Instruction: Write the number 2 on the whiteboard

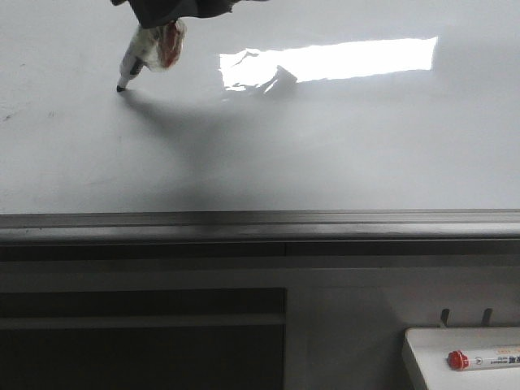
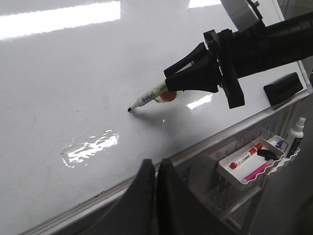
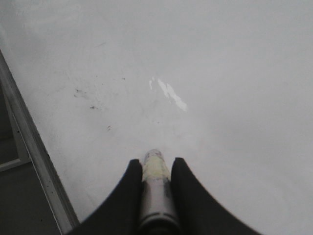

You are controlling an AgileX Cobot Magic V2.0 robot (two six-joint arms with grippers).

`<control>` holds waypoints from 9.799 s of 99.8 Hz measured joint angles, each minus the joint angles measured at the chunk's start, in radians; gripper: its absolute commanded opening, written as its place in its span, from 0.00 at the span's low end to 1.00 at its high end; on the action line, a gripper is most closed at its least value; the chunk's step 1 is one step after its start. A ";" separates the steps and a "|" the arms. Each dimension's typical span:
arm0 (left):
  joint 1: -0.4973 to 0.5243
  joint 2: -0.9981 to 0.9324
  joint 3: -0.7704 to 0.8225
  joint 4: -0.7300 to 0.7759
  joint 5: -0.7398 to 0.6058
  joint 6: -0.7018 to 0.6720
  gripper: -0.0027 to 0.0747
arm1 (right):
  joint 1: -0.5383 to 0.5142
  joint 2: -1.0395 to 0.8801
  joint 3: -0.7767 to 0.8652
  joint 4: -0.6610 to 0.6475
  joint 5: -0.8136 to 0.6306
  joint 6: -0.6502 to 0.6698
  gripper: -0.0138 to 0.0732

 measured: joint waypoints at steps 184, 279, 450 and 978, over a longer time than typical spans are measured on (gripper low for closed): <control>0.000 0.000 0.000 -0.003 -0.054 -0.002 0.01 | 0.022 0.013 0.140 0.251 0.045 -0.030 0.08; 0.000 0.000 0.000 -0.118 -0.130 0.002 0.15 | -0.316 -0.439 0.208 0.313 0.366 -0.032 0.08; 0.000 0.726 -0.384 -0.584 0.341 0.653 0.44 | 0.215 -0.233 -0.211 0.162 0.718 -0.044 0.08; 0.249 0.031 0.060 0.319 -0.123 -0.367 0.01 | -0.193 -1.094 0.749 0.200 -0.029 0.164 0.09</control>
